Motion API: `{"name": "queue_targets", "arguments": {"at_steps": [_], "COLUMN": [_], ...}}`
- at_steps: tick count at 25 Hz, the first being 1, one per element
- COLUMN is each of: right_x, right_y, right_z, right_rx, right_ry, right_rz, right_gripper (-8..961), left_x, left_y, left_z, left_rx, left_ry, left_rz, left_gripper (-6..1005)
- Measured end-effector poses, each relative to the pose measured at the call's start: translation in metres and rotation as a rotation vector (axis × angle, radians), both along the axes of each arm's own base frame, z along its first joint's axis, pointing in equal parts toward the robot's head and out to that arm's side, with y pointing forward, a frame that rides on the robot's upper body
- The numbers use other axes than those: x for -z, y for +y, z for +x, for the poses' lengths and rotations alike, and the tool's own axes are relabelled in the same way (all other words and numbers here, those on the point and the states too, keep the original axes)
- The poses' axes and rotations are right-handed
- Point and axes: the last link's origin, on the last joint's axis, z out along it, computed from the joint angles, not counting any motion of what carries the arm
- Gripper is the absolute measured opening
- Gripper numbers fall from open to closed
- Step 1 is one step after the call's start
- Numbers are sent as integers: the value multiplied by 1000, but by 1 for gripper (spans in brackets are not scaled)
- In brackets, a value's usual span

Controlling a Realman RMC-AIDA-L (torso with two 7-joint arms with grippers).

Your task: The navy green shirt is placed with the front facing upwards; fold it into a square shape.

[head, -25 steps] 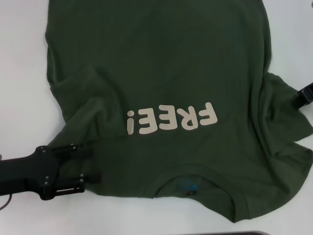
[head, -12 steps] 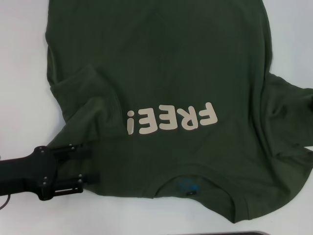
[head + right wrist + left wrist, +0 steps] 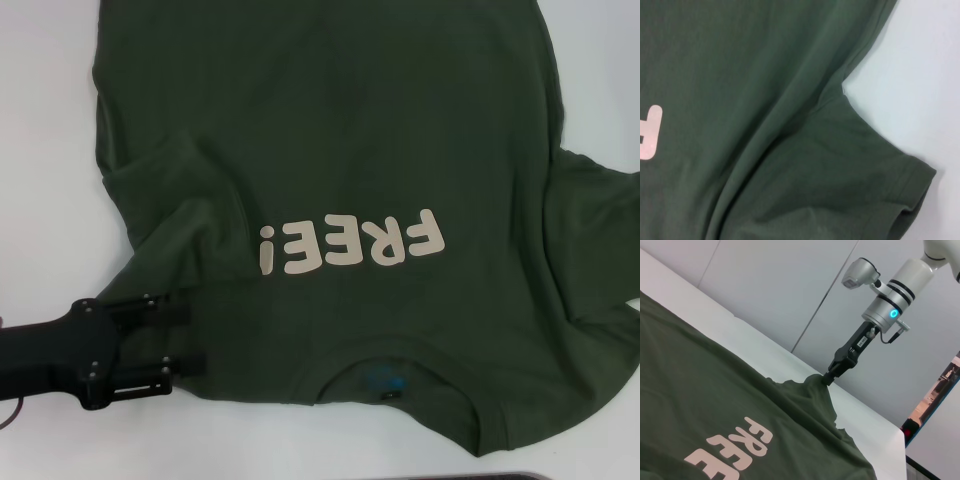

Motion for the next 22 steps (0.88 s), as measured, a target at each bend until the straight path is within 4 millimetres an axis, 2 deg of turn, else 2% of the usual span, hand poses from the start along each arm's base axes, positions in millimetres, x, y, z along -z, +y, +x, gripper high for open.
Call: {"name": "queue_targets", "arguments": {"at_steps": [22], "right_x": [-24], "right_y": [0], "right_z": [10], "right_rx": [47], "right_ry": [-16], "right_rz": [138], "right_gripper": [-1], "left_x": [0], "left_y": [0], "left_z": [0], "left_rx": [0], "left_ry": [0], "left_rz": [-1], "left_gripper": [718]}}
